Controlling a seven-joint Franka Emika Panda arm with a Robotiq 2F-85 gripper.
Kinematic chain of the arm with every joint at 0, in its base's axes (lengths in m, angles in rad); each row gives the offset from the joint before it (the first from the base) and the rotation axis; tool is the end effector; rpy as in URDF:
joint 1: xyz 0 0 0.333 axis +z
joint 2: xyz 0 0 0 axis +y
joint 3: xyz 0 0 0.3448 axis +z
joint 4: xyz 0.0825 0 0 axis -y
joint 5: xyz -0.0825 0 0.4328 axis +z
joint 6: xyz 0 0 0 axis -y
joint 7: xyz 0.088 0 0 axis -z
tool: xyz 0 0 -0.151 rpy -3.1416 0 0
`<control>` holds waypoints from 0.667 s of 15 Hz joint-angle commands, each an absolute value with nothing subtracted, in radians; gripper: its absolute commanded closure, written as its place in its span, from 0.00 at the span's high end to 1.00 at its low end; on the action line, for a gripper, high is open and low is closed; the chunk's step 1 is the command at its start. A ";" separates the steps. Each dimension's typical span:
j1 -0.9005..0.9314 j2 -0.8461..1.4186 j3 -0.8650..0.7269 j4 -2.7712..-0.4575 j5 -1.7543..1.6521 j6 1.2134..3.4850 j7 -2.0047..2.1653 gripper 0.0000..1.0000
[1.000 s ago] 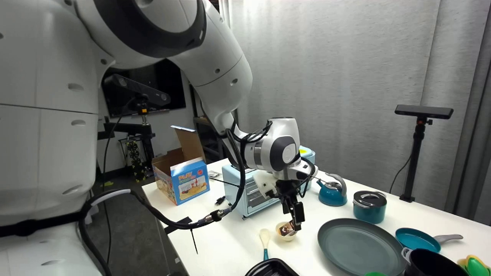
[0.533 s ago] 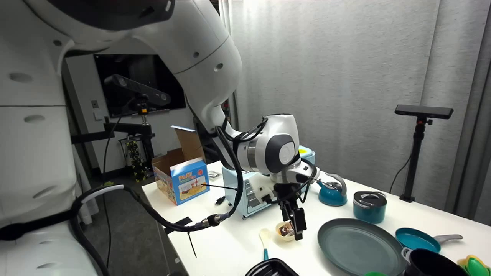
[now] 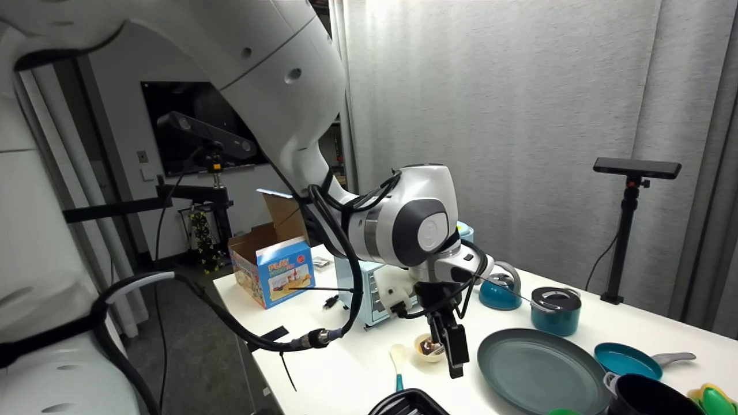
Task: Put the box inside the small bowl
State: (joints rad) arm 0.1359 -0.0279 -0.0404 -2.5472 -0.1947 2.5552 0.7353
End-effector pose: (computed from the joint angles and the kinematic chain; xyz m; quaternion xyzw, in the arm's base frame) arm 0.4836 0.0445 0.2287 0.9698 -0.2370 0.0384 0.0428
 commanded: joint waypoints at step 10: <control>0.059 -0.093 0.014 -2.593 -0.187 2.554 0.723 1.00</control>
State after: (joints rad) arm 0.0957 -0.0922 -0.0221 -2.5933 -0.1947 2.5552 0.7290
